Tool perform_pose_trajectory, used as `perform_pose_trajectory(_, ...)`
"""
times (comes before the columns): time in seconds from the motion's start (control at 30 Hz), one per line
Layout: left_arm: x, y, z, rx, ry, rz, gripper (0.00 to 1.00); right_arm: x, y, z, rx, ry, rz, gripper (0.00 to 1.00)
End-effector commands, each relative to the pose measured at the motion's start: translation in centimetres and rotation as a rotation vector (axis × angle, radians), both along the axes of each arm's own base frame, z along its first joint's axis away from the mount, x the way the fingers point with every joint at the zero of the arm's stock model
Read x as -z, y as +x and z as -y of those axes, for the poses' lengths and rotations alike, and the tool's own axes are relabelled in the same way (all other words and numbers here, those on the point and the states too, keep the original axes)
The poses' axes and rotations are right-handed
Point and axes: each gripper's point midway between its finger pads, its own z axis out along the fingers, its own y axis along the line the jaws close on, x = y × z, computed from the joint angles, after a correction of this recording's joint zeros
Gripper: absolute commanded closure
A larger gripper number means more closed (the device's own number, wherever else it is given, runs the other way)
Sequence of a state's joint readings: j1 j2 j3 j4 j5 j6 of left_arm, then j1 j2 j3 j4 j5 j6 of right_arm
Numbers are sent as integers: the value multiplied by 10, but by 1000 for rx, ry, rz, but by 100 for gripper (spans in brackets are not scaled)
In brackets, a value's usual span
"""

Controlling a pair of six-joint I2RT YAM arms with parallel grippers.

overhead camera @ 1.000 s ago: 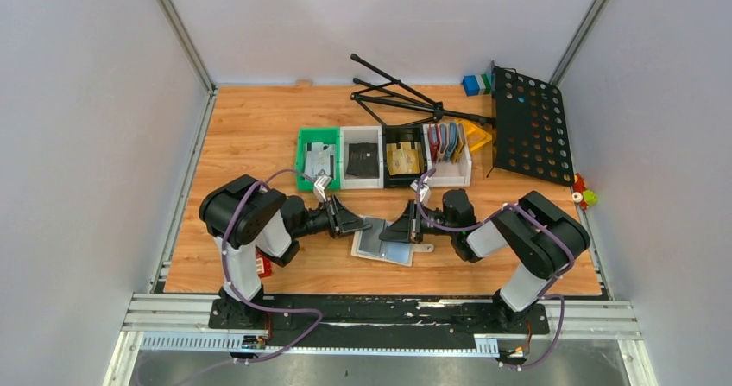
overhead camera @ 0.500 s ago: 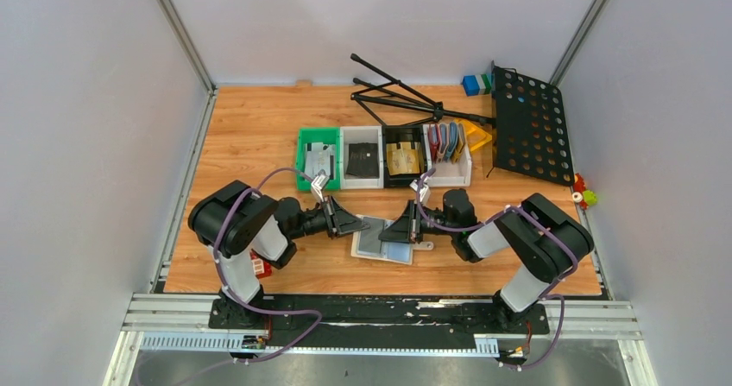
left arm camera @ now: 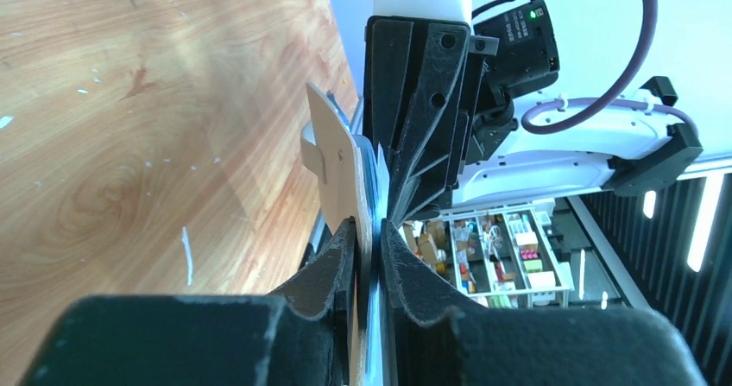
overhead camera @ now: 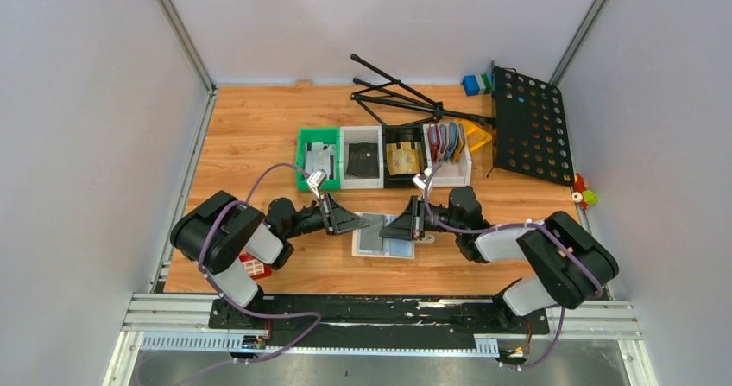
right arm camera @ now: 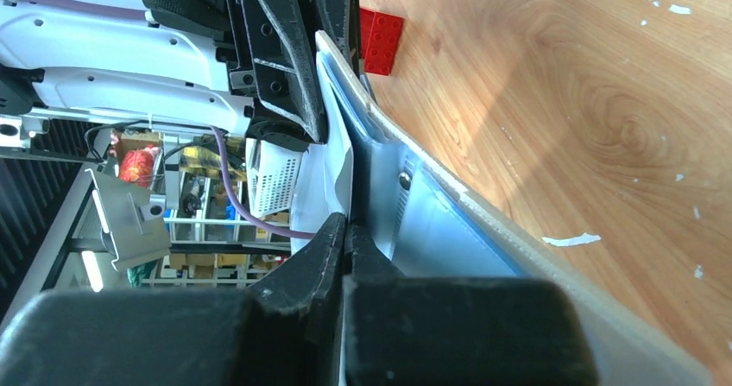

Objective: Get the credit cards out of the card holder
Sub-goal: Remove the credit card from the card holder.

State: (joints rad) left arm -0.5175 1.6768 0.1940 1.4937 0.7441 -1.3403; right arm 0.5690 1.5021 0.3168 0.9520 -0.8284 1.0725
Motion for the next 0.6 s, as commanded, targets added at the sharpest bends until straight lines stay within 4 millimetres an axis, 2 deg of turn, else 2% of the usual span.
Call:
perform_pose_trajectory(0.0, -35, -15, 0, 60, -87, 114, 77, -12, 8, 1, 33, -21, 71, 100)
perform_pose_trajectory(0.07, -39, -16, 0, 59, -95, 120, 78, -16, 6, 2, 32, -31, 86, 99)
perform_pose_trajectory(0.13, -43, -18, -1, 62, -104, 124, 99, -23, 5, 2, 27, -31, 113, 94)
perform_pose_trajectory(0.23, -51, -21, -1, 69, -122, 134, 100, -35, 2, 3, 24, -11, 142, 75)
perform_pose_trajectory(0.3, -57, -24, -2, 73, -136, 142, 100, -45, 1, 4, 27, 8, 166, 68)
perform_pose_trajectory(0.43, -75, -30, -4, 79, -174, 167, 100, -61, 0, 6, 47, 37, 196, 66)
perform_pose_trajectory(0.57, -91, -36, -7, 84, -212, 189, 100, -71, 1, 8, 71, 47, 191, 76)
